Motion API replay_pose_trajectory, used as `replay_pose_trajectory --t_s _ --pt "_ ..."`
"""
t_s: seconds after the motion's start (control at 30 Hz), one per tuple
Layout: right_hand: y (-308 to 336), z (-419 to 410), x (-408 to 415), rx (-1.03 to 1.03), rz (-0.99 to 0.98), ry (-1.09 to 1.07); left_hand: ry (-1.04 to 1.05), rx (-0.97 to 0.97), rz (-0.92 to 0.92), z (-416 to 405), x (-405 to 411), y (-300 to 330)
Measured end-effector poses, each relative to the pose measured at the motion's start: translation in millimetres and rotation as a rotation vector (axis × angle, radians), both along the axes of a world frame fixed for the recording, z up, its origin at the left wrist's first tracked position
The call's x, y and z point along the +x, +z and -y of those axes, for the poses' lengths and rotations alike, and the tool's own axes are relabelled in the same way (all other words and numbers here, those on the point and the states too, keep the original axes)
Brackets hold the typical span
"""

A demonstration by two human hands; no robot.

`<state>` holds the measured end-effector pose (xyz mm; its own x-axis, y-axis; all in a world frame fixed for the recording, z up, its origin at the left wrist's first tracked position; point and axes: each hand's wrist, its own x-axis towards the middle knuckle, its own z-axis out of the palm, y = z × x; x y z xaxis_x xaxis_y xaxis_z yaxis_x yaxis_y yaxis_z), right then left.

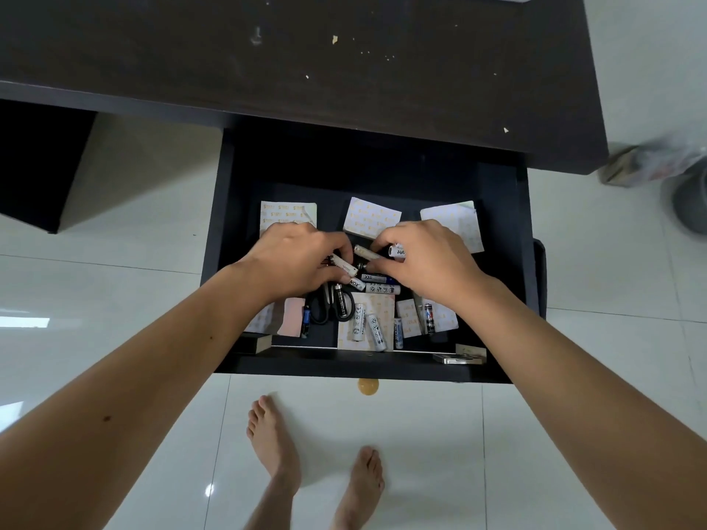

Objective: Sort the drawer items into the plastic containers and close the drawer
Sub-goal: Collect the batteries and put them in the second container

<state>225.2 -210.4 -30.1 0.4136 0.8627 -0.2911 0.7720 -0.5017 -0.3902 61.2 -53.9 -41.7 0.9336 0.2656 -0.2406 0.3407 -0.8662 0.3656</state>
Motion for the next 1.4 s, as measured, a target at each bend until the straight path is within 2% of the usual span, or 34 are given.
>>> replay_pose_trajectory --t_s 0.07,0.2,0.37,0.6,0.7,0.8,0.9,1.1,1.4 --pt "-1.6 -1.9 -1.4 -0.019 0.010 0.008 -0.002 -0.013 0.030 -0.7 -3.3 -0.4" --pt "2.8 6.0 4.0 0.036 -0.138 0.036 0.007 -0.104 0.117 -3.2 -8.3 4.3" --pt "11.9 20.2 6.3 0.081 -0.270 -0.019 0.182 -0.349 0.142 -0.5 -8.6 9.7" --pt "13.4 24.4 -0.7 0.110 -0.395 0.034 0.233 -0.411 0.100 6.2 -27.6 13.1" --pt "11.9 21.0 -1.5 0.126 -0.481 -0.019 0.206 -0.476 0.108 9.2 -31.4 15.7" --pt "8.1 19.9 1.1 0.178 -0.510 -0.097 0.150 -0.435 0.135 8.9 -29.6 15.4" --pt "3.9 18.3 2.6 0.190 -0.406 -0.136 0.142 -0.405 0.082 8.0 -24.7 13.7" --pt "2.6 15.4 -3.4 -0.020 -0.163 0.080 0.153 -0.423 0.079 8.6 -22.9 9.5" --pt "-3.4 14.3 -4.0 0.005 -0.080 0.138 0.188 -0.365 0.099 7.8 -19.6 0.7"
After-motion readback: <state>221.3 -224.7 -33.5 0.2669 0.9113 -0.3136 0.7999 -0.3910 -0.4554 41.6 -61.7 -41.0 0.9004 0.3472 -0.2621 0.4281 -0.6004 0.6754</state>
